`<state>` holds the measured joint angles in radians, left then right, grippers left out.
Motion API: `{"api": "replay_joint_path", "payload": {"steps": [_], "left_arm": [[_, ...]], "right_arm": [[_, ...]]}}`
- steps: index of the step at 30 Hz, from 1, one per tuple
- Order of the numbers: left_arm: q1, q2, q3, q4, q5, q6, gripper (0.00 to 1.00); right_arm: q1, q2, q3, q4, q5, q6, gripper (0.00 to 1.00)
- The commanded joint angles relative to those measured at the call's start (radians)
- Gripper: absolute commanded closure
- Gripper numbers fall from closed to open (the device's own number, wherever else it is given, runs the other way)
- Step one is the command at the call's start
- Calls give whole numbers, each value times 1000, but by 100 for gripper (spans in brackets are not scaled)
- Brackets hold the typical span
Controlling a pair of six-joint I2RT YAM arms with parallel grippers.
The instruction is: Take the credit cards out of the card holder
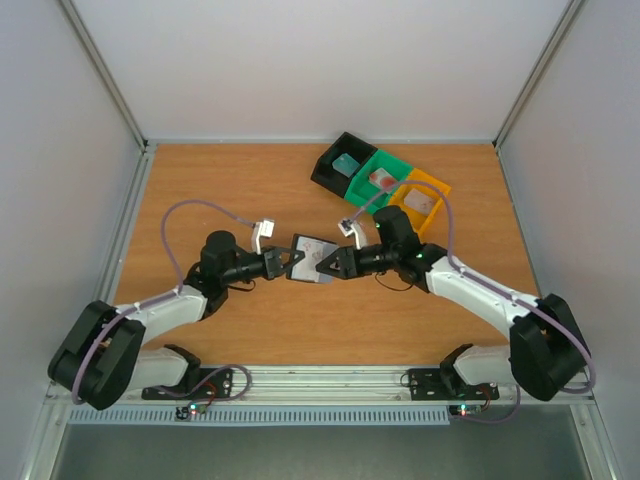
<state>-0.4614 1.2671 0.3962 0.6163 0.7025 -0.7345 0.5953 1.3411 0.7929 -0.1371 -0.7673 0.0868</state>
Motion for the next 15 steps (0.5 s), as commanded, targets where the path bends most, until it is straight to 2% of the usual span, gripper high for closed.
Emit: {"api": "replay_joint_path", "payload": {"steps": [1, 5, 11, 15], "left_arm": [[-44, -66, 34, 221, 138, 39, 100], [-57, -89, 52, 243, 124, 46, 100], [-62, -111, 66, 254, 146, 70, 100], [-72, -112, 66, 256, 138, 71, 100]], "right_arm": [[-37, -102, -34, 91, -137, -39, 63], [-48, -169, -38, 108, -207, -59, 63], [-74, -276, -19, -66, -179, -173, 65], [-78, -295, -26, -95, -155, -180, 66]]}}
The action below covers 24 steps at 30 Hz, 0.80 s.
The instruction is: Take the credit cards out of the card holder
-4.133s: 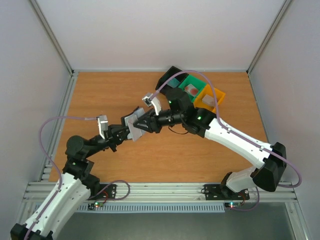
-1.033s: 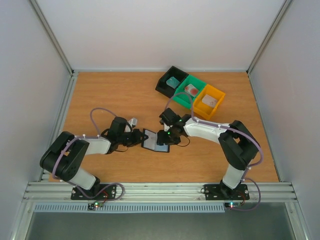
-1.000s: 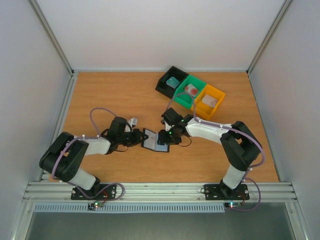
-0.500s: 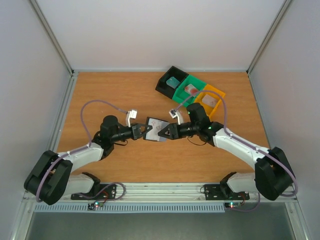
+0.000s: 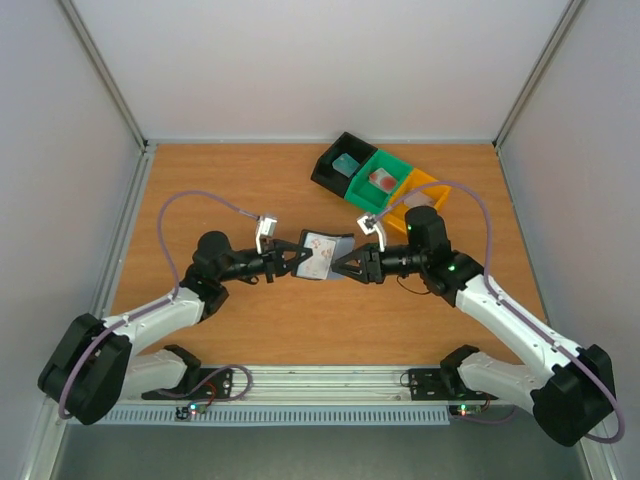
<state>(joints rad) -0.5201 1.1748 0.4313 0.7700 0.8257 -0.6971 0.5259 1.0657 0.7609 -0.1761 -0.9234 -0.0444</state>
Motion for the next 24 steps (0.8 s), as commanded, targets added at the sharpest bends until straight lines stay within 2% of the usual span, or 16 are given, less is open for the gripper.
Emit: {"api": "replay_joint_path", "payload": {"steps": [1, 7, 11, 18, 24], "left_arm": [[-16, -20, 32, 105, 14, 34, 100], [-23, -24, 40, 125, 10, 37, 100], [-23, -31, 40, 120, 11, 39, 100], [-24, -30, 41, 124, 14, 42, 100], [-26, -30, 38, 122, 10, 41, 100]], "right_arm": [[-9, -7, 4, -38, 3, -36, 66], [-9, 44, 7, 112, 5, 43, 67], [-9, 39, -1, 84, 34, 16, 65], [-9, 53, -3, 26, 82, -18, 56], [-9, 80, 6, 55, 51, 2, 52]]}}
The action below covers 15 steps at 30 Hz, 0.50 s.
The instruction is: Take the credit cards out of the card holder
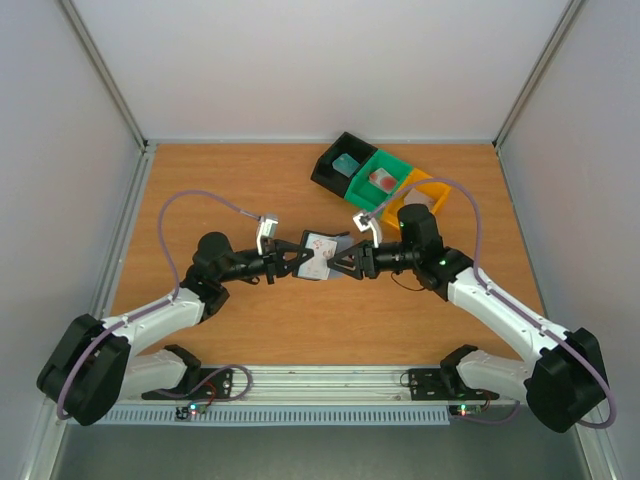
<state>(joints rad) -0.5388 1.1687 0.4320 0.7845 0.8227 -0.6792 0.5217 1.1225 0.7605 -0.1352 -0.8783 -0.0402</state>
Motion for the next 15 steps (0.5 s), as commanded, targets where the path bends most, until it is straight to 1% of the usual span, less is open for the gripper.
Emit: {"api": "replay_joint_path", "payload": {"steps": [1, 3, 6, 8, 10, 11, 13, 15], "left_arm": [[-7, -24, 37, 108, 11, 24, 100], [-10, -21, 36, 109, 8, 22, 100], [-15, -17, 37, 115, 5, 25, 100], [-15, -19, 35, 110, 4, 27, 100], [-15, -25, 30, 104, -1, 27, 100], [-15, -26, 27, 102, -6, 27, 100], [-15, -27, 21, 97, -15, 26, 100], [-15, -26, 15, 85, -19, 25, 100]], "right_arm": [[-5, 28, 4, 44, -8, 12, 54], [-4, 50, -4, 123, -44, 67, 62], [-4, 87, -9, 258, -117, 141, 78], [-4, 78, -30, 342, -148, 181, 88], [-5, 58, -46, 379, -162, 196, 97], [-5, 50, -51, 375, -163, 196, 99], [-6, 36, -54, 333, -155, 183, 99], [-6, 25, -37, 242, -138, 138, 99]]}}
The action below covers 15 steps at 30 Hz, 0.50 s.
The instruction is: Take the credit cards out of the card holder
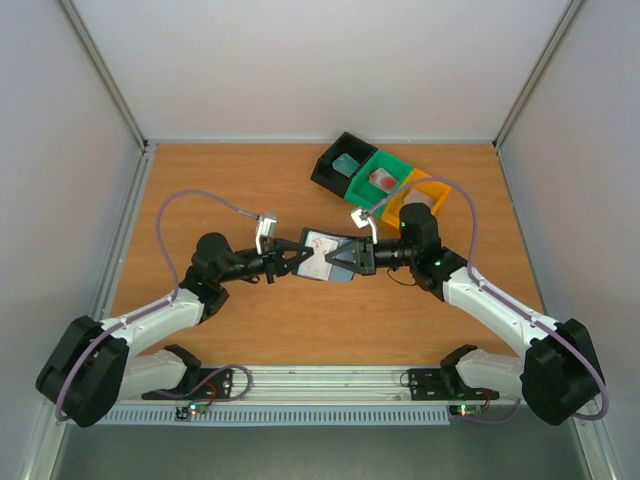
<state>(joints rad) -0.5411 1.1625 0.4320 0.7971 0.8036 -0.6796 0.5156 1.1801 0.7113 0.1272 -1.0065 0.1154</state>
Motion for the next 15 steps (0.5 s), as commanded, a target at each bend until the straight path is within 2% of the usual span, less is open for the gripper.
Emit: {"api": "replay_joint_path", "payload": {"steps": [1, 4, 6, 10, 15], "left_arm": [[-12, -18, 14, 61, -1, 25, 100], [-15, -14, 10, 51, 5, 33, 91], [-16, -11, 8, 48, 9, 43, 89], [-16, -9, 11, 35, 28, 59, 90], [-16, -9, 7, 22, 37, 66, 100]], "right_arm": [[-1, -36, 31, -86, 1, -49, 99], [0, -32, 115, -279, 15, -176, 99], [0, -32, 163, -377, 25, -262, 99], [0, -12, 252, -576, 73, -395, 99], [0, -5, 315, -726, 122, -494, 99]]}}
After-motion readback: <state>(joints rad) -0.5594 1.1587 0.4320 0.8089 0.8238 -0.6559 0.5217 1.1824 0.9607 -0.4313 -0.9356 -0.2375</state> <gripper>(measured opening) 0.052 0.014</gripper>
